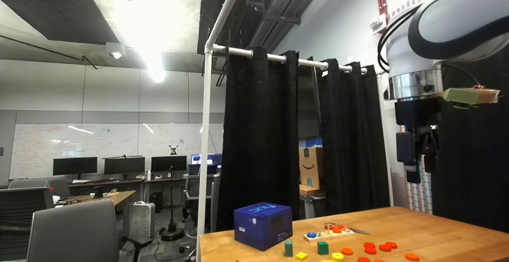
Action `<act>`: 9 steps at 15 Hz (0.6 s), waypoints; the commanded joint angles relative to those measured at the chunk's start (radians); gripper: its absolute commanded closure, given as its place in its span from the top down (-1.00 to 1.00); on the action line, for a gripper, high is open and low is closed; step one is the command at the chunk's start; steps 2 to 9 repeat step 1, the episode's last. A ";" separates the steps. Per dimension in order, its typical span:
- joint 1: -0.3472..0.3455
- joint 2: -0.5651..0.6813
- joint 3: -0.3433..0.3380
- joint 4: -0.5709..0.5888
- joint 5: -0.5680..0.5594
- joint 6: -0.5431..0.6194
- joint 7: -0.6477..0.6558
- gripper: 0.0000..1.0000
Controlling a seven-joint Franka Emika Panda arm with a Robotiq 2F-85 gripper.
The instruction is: Remove the right round orange block on the wooden board and put it on the table
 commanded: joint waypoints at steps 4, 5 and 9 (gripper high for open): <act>-0.006 0.001 0.003 0.002 0.003 -0.001 -0.004 1.00; -0.006 0.001 0.003 0.002 0.003 -0.001 -0.004 1.00; -0.006 0.001 0.003 0.002 0.003 -0.001 -0.004 1.00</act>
